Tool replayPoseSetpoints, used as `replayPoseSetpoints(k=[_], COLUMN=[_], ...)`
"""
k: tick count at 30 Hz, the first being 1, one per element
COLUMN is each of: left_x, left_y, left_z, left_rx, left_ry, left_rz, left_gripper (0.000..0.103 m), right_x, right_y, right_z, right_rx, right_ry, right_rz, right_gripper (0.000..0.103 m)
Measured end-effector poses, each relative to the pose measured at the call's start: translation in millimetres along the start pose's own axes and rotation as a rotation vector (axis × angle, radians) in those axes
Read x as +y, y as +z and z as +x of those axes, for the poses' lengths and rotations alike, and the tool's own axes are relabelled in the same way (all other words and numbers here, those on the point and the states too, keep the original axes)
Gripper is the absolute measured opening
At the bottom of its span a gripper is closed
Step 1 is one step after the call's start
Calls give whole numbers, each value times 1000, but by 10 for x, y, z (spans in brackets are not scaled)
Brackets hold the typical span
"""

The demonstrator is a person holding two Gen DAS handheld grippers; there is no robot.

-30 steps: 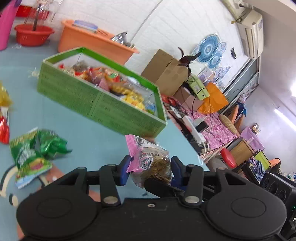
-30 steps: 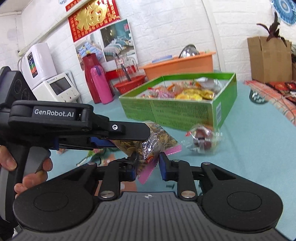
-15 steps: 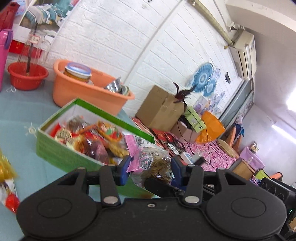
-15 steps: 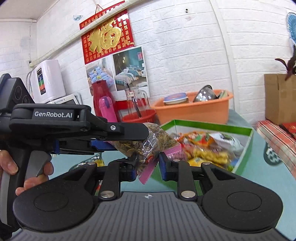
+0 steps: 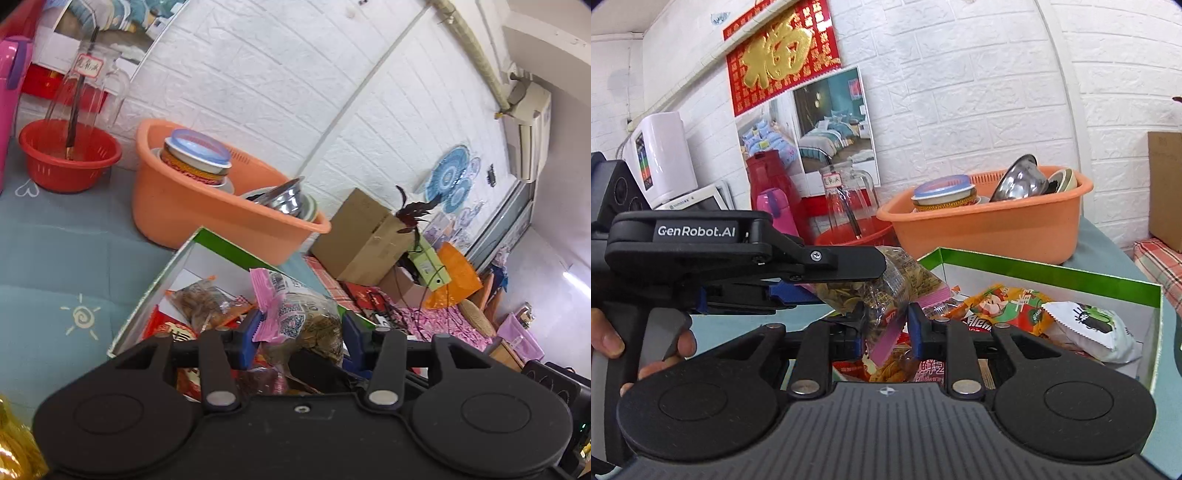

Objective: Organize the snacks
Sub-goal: 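Carry the nut bag into the green box and release it, then grasp the green snack bag with the left tool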

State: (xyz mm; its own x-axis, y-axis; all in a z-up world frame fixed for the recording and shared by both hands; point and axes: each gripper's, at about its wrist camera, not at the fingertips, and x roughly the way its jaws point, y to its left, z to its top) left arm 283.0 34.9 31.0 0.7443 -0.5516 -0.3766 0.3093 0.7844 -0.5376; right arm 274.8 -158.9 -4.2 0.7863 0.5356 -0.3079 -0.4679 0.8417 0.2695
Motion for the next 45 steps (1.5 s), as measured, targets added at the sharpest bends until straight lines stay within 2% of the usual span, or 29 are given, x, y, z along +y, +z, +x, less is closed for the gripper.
replayPoseSetpoints(k=[1,4,6,7,8,10,14,20,25,30,39,45], left_x=[39,133,198,229,253,276,182,-118,-314,-289,116,233], left_y=[10,-14,-65,-83,-95,-103,-122,-221,-450,-754,-1214,-1229], left_z=[45,129,102,79,60,17,-174,-632,-1082,-1370,-1386,-1280], left_rx=[3,21,11,6,9,12,0,-12,-8,8,50,38], left_ry=[13,69,97,101,106,128,127,157,151,123,231,257], left_rz=[8,25,7,3,1,-9,-5,11,19,-5,-95,-113], left_gripper=[72,103,103,103,103,103,103,103,103,103,103,103], right_x=[-12,3,-21,-37,-44,-44,21,164,276,431,514,539], right_y=[-6,-52,-89,-106,-123,-126,-89,-25,-107,-274,-838,-1058], right_z=[56,180,185,175,146,110,-74,-611,-1029,-1302,-1318,-1306], right_rx=[8,32,46,43,35,34,17,-15,-23,-29,108,179], right_ry=[-8,-82,-95,-94,-95,-105,-100,-92,-60,-54,-20,-12], right_rz=[-1,-37,-42,-38,-37,-31,-30,13,35,14,81,103], right_gripper=[42,57,95,101,103,103,103,103,103,103,103,103])
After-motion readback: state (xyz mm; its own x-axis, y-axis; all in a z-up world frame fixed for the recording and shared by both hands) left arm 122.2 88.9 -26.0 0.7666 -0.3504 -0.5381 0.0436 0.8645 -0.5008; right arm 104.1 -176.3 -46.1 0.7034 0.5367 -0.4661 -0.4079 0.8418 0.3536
